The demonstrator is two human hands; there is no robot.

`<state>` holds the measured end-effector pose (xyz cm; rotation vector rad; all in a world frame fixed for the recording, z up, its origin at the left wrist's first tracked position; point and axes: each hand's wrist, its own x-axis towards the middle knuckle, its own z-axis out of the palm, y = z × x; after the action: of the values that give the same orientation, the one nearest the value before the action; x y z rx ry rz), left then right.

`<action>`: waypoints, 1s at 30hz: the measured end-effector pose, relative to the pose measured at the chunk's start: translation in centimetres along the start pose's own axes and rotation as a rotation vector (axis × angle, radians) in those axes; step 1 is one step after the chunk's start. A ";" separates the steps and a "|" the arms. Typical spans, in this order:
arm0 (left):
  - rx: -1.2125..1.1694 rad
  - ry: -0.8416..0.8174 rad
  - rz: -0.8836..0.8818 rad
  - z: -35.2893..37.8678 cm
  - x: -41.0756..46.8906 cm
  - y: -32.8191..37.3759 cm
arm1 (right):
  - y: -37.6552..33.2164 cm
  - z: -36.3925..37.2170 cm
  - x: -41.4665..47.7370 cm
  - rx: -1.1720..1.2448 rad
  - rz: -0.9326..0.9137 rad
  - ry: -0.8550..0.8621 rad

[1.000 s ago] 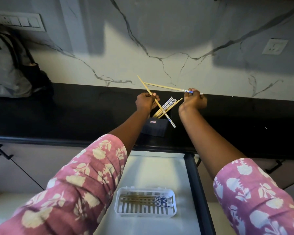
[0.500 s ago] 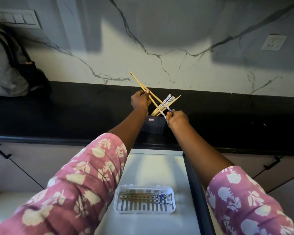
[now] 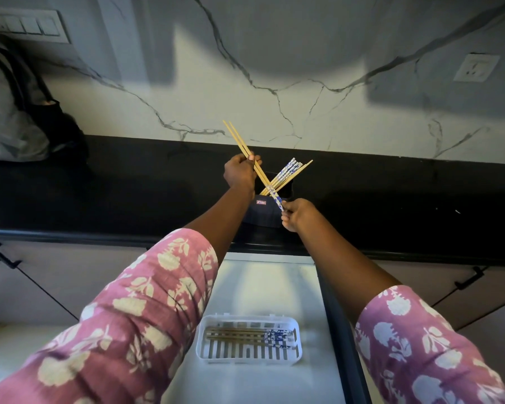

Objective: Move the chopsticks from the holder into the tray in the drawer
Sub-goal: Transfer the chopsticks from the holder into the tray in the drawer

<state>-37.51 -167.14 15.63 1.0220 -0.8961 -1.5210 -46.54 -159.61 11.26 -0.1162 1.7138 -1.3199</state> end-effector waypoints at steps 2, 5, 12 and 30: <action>0.043 -0.010 0.017 -0.2 0.3 -0.1 | -0.8 0.3 -0.9 -0.077 -0.134 0.047; 0.115 -0.060 0.042 -0.7 0.8 -0.5 | -1.8 0.6 -1.5 -0.241 -0.492 0.150; 0.192 -0.311 0.061 -2.0 1.0 -1.8 | -2.4 1.7 -2.7 -0.568 -0.852 -0.069; 0.284 -0.517 -0.111 -10.2 1.0 -7.0 | 6.4 2.4 0.2 -0.258 -0.476 -0.348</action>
<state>-30.53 -167.23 5.37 0.8970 -1.4691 -1.8278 -42.21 -158.76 6.07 -0.8969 1.5949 -1.3048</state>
